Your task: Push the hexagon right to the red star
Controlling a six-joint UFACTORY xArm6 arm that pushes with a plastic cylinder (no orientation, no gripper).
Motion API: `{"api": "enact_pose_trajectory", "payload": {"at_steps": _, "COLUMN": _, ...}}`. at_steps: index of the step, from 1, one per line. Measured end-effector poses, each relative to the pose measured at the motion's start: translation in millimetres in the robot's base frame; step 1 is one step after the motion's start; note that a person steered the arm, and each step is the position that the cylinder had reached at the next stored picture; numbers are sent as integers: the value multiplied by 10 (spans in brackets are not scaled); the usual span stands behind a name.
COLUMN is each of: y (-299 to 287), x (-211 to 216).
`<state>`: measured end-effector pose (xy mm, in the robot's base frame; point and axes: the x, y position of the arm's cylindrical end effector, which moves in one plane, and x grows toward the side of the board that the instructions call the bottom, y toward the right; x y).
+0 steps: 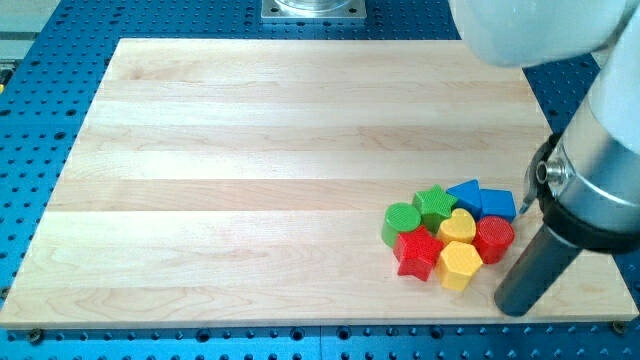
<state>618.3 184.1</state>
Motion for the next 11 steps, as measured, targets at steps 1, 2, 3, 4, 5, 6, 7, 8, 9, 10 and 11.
{"api": "enact_pose_trajectory", "payload": {"at_steps": 1, "y": -171, "x": -23}}
{"api": "enact_pose_trajectory", "payload": {"at_steps": 2, "y": -249, "x": -11}}
{"api": "enact_pose_trajectory", "payload": {"at_steps": 3, "y": -257, "x": 5}}
{"api": "enact_pose_trajectory", "payload": {"at_steps": 4, "y": -256, "x": -189}}
{"api": "enact_pose_trajectory", "payload": {"at_steps": 5, "y": -257, "x": -175}}
{"api": "enact_pose_trajectory", "payload": {"at_steps": 6, "y": -257, "x": -28}}
{"api": "enact_pose_trajectory", "payload": {"at_steps": 7, "y": -177, "x": -52}}
{"api": "enact_pose_trajectory", "payload": {"at_steps": 8, "y": 161, "x": -184}}
{"api": "enact_pose_trajectory", "payload": {"at_steps": 9, "y": 198, "x": -141}}
{"api": "enact_pose_trajectory", "payload": {"at_steps": 10, "y": 323, "x": -141}}
{"api": "enact_pose_trajectory", "payload": {"at_steps": 11, "y": 497, "x": -141}}
